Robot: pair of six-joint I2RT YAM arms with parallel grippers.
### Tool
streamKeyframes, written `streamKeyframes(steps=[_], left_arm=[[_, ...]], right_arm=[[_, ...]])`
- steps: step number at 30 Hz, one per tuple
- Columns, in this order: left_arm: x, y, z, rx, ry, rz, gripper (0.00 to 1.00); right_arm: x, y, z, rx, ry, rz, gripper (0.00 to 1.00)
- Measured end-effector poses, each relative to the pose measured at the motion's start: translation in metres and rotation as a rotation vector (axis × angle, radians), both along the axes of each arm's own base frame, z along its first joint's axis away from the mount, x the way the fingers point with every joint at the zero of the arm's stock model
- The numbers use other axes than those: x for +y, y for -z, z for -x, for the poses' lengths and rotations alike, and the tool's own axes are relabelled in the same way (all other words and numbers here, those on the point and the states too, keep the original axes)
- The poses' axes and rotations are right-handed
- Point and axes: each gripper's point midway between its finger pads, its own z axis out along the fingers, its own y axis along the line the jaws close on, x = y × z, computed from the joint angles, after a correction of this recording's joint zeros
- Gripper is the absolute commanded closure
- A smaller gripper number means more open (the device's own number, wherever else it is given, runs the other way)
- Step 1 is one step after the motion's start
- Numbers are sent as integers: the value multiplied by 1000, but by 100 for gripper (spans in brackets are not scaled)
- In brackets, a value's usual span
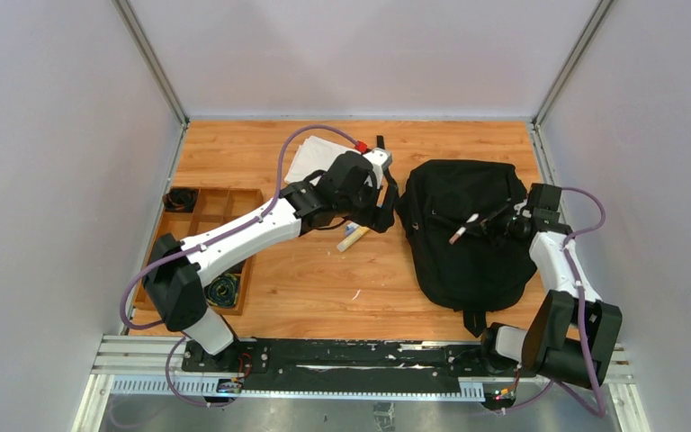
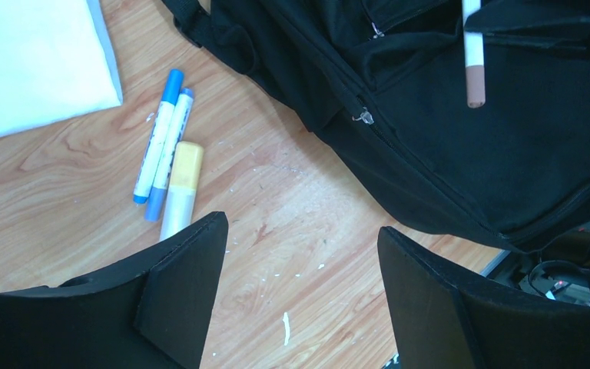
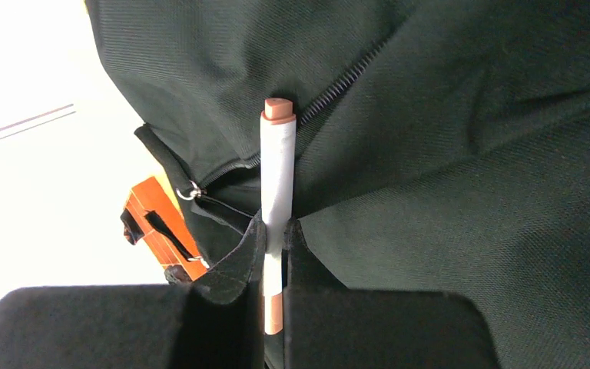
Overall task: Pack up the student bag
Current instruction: Place the stationery in the student bag.
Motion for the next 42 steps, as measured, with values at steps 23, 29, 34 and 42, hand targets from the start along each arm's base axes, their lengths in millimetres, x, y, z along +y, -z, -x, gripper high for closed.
streamKeyframes(steps=[23, 29, 34, 42], left_arm=[[6, 4, 0, -1, -17, -20, 20], [12, 0, 2, -11, -27, -20, 20], [14, -4, 2, -21, -34, -16, 20], [16, -4, 4, -20, -31, -13, 20]], right_arm=[[-7, 21, -8, 64, 13, -48, 100], [-29, 11, -50, 40, 49, 6, 100], [-35, 20, -54, 67, 66, 26, 100], [-37, 32, -41, 66, 111, 54, 98]])
